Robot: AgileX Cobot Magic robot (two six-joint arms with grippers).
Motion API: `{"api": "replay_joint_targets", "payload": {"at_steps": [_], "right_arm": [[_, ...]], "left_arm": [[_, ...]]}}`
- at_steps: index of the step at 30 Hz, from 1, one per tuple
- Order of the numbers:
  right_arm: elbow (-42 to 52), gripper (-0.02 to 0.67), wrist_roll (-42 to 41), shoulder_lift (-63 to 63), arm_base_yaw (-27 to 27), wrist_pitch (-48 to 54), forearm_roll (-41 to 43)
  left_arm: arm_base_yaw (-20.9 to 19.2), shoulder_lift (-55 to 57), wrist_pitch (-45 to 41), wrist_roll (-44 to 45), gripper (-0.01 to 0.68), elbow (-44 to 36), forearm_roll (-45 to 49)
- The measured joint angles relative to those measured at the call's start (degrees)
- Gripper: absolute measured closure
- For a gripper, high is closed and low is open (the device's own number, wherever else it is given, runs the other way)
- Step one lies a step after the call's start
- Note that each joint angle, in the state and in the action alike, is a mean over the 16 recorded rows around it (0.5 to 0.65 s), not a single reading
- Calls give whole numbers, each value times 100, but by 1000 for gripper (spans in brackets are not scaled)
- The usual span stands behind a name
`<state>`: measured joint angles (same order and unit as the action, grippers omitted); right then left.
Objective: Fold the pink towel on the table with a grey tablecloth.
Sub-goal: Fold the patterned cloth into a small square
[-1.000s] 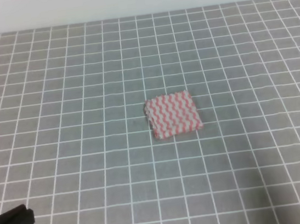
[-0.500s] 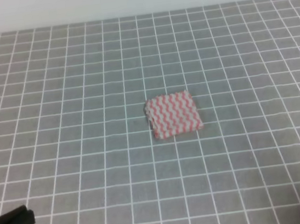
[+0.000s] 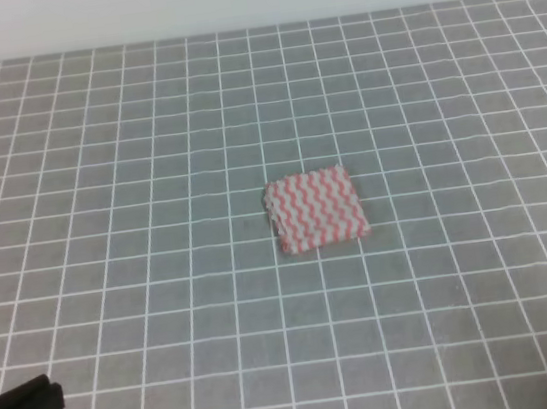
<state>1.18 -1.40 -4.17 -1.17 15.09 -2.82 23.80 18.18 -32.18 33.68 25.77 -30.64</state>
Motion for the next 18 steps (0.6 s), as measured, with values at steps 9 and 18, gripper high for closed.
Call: {"api": "replay_joint_targets", "payload": {"at_steps": [9,18], "right_arm": [[-9,665,-2,6,0,0,-30],[-36,665,0,32,-1,12,-53]], "left_arm": [[1,-11,-7,1,675,0,2],[0,-6,81,53,675,-7,47]]}}
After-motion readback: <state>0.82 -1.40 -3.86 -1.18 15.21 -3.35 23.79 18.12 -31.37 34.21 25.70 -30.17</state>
